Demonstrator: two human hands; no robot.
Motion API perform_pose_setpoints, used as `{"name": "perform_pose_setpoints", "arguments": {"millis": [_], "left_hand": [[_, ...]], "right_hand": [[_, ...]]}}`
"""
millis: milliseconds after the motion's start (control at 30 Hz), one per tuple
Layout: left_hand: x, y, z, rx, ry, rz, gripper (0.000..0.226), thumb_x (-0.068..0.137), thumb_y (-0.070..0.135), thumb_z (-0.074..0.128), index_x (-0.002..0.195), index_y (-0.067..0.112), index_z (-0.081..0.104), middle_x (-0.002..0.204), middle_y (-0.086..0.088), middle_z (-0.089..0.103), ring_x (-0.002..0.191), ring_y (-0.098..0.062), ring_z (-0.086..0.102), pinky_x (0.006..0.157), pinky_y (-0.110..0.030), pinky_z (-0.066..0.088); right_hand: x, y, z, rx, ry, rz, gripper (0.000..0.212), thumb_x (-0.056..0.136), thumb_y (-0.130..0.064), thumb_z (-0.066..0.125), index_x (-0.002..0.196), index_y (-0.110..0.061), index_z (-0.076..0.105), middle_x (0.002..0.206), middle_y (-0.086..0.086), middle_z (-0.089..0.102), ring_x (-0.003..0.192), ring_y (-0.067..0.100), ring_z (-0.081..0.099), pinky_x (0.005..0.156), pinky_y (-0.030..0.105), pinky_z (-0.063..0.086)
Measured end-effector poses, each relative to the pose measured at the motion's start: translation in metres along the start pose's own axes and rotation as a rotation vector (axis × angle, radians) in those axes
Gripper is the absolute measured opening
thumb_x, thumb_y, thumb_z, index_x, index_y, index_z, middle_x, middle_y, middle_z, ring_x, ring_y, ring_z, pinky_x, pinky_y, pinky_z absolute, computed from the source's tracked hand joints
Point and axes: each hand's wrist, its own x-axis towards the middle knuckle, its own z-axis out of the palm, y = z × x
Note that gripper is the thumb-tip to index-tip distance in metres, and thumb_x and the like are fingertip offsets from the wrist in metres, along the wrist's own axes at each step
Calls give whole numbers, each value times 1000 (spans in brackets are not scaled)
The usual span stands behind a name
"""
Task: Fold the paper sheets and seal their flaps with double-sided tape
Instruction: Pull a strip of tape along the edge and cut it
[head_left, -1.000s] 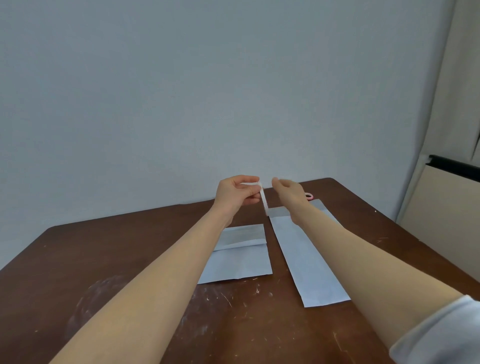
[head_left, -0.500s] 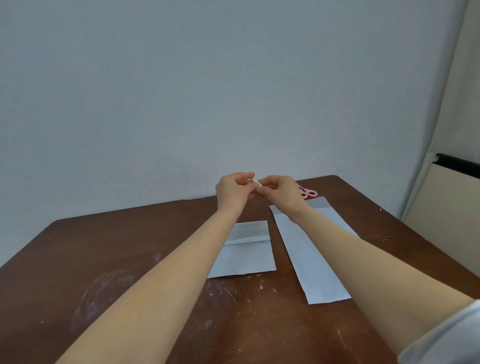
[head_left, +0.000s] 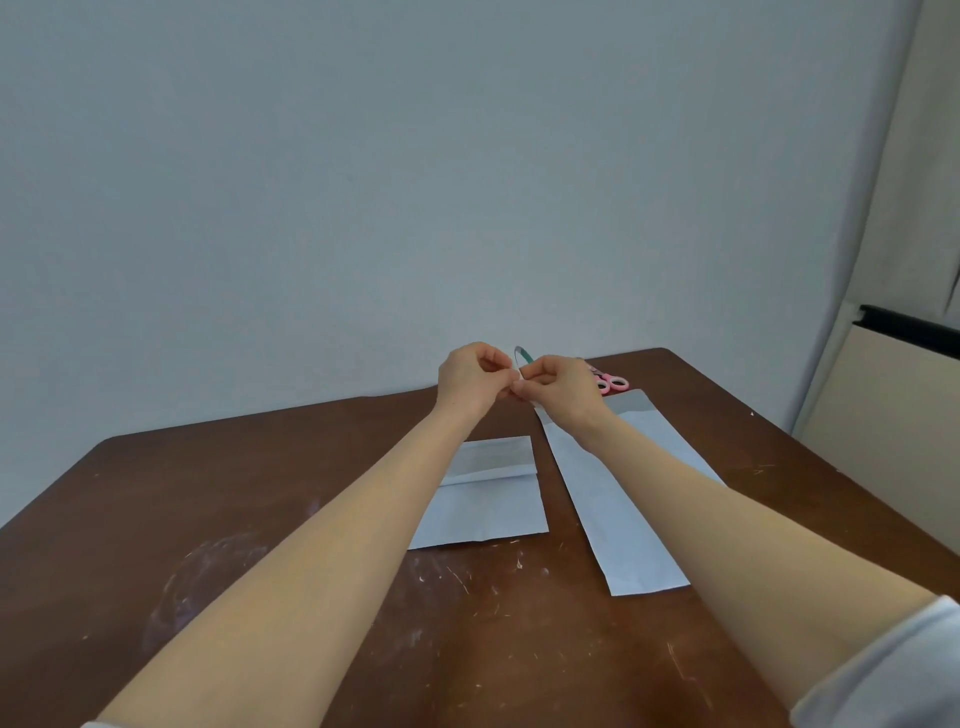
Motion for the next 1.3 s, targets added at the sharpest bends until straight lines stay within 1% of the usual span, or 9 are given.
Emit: {"name": "perform_pose_setpoints", "arguments": {"millis": [133,267,367,500,633,867,1033,1200,1300], "left_hand": [[0,-1,-4,60,17,119,18,80,3,69,96,11,70,86,-2,66,62,-11,61,55,-12,53],[3,-2,-6,131,78,161,6,80,10,71,81,15,73,81,2,70,66,-15,66,65,-28,59],[4,1,-8,135,50,101,7,82,11,69,77,17,70,78,8,65,68,-10,62,58,-21,56],[4,-1,-15,-135,-15,-99,7,86,8,66,92,6,70,95,-7,68,83,-16,65,64,-24,58],[2,1,-21,-387,-62,-260,4,87,5,66,91,4,65,91,-10,67,74,-18,66,65,-25,59],[6,4,-38,-582,-28,-425,8,81,1,69,80,6,63,72,-4,61,61,-10,56,43,-17,46],[0,-3,-46,-624,-14,-491,8,83,-2,63,78,4,60,70,-6,62,43,-5,54,40,-14,44],[-5,-18,-58,-632,48,-502,10,84,-5,62,78,3,59,70,-9,61,39,-6,55,41,-15,47],[-7,-26,-66,-609,98,-514,7,84,-4,63,81,1,60,69,-9,61,39,-7,57,41,-16,49]], "right_hand": [[-2,-10,-2,57,-31,-4,15,87,-6,68,98,4,65,91,18,73,74,15,69,75,19,57],[-1,-14,-2,83,-58,-16,15,89,-5,65,97,7,63,85,20,70,71,18,68,80,29,59],[-2,-16,-2,49,-80,-10,15,91,-16,65,88,-2,63,73,10,67,67,15,62,74,27,56],[-3,-24,-4,-88,-57,28,37,92,-33,61,63,-11,55,56,-3,49,57,10,46,63,24,41],[-4,-36,-10,-48,-97,92,40,95,-32,56,61,-11,53,56,-2,44,51,7,40,51,14,33],[-3,-40,-24,15,-81,179,34,92,-25,57,61,-14,66,47,-6,39,51,11,33,55,22,29],[-9,-36,-27,-37,-92,191,29,91,-25,60,65,-13,67,57,-4,55,54,9,39,56,18,33],[-15,-38,-33,-41,-110,194,21,91,-16,58,76,-5,67,62,-2,62,34,-4,49,37,3,32],[-14,-36,-33,-82,-130,210,20,90,-16,57,73,-6,64,66,1,62,31,-5,48,39,6,35]]}}
